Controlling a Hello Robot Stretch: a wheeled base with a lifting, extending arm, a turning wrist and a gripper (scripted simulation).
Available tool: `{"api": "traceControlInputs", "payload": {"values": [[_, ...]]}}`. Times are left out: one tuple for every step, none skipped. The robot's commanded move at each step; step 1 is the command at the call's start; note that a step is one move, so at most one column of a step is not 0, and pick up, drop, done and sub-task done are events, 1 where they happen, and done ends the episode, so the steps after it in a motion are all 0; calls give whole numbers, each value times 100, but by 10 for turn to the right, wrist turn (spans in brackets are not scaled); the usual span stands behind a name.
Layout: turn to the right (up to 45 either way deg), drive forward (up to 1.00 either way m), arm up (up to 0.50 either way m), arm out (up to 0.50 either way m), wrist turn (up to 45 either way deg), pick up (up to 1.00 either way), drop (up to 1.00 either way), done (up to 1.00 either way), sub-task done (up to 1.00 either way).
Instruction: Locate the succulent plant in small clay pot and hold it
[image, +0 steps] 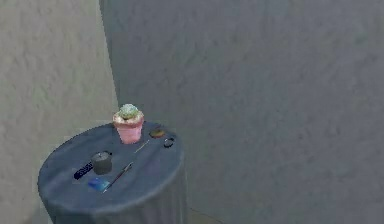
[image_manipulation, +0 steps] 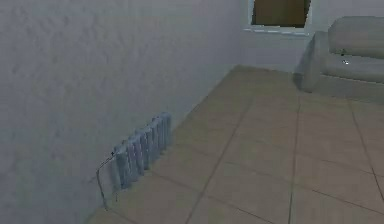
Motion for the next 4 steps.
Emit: {"api": "traceControlInputs", "payload": {"values": [[-450, 0, 0, 0, 0, 0, 0, 0, 0], [-450, 0, 0, 0, 0, 0, 0, 0, 0], [-180, 0, 0, 0, 0, 0, 0, 0, 0], [450, 0, 0, 0, 0, 0, 0, 0, 0]]}}
